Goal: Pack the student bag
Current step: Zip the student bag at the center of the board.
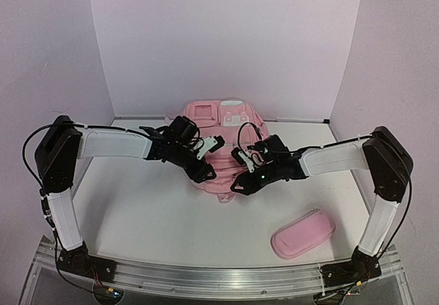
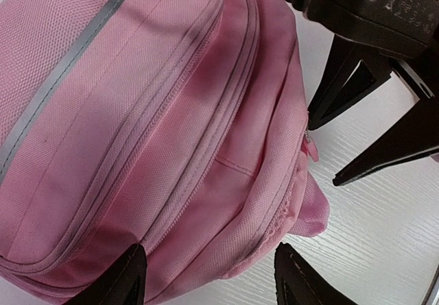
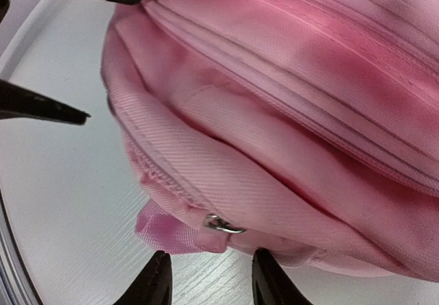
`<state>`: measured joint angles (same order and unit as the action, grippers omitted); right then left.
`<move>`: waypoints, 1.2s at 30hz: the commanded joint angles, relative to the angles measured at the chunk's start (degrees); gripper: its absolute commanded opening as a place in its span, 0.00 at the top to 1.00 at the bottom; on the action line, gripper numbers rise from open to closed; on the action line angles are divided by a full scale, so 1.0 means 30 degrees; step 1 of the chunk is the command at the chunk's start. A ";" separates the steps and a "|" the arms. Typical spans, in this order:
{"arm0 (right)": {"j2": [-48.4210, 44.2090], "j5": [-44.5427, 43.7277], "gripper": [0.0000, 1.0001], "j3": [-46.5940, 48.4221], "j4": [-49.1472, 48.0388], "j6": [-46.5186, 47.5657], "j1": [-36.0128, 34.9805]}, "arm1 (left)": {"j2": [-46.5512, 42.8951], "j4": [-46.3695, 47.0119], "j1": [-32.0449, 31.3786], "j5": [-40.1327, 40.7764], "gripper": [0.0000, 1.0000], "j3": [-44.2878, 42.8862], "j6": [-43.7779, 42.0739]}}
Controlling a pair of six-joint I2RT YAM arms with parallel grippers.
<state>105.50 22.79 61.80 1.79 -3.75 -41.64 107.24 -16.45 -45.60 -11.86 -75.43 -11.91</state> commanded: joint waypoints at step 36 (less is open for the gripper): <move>-0.1661 -0.4316 1.00 -0.0148 0.2764 0.2352 0.3081 | -0.0350 -0.1880 0.1451 0.1717 1.00 0.0605 -0.0502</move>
<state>103.13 14.31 62.28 4.41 -1.34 -38.01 110.73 -16.38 -45.37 -11.08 -77.64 -12.23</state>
